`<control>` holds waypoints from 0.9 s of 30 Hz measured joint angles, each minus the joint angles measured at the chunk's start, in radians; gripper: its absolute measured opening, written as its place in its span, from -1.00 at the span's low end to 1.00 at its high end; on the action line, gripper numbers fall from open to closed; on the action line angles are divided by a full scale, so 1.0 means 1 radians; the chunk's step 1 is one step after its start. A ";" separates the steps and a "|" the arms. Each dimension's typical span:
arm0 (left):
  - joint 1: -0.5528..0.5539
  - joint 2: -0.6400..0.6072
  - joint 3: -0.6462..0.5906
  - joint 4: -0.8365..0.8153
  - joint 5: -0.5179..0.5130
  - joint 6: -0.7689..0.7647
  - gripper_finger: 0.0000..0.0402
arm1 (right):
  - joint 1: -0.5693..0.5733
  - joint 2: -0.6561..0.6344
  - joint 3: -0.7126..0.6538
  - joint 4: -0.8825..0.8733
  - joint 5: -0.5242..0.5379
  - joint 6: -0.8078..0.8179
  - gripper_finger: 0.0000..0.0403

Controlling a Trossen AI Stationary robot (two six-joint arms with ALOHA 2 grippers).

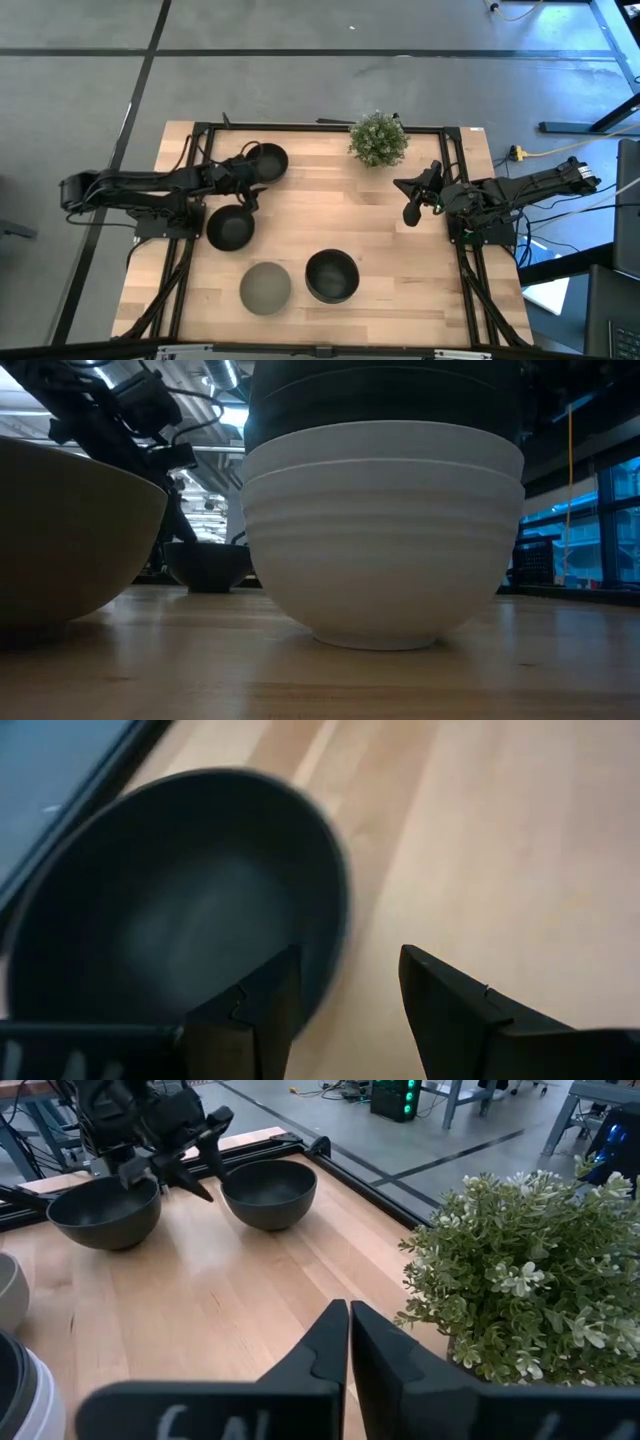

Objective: Nest bowls inside each other
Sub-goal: Stack the black bowl on top of the black bowl

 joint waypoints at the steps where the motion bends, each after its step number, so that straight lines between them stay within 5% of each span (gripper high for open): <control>1: 0.000 0.007 0.000 -0.001 -0.022 0.007 -0.17 | 0.000 0.000 0.000 0.000 0.000 0.001 -0.91; 15: 0.003 0.079 0.000 -0.001 -0.113 0.017 -0.23 | 0.000 0.000 0.000 0.000 0.001 0.002 -0.91; 27: 0.020 0.084 0.001 -0.003 -0.113 -0.053 -0.95 | 0.000 0.000 0.000 0.000 0.000 0.002 -0.91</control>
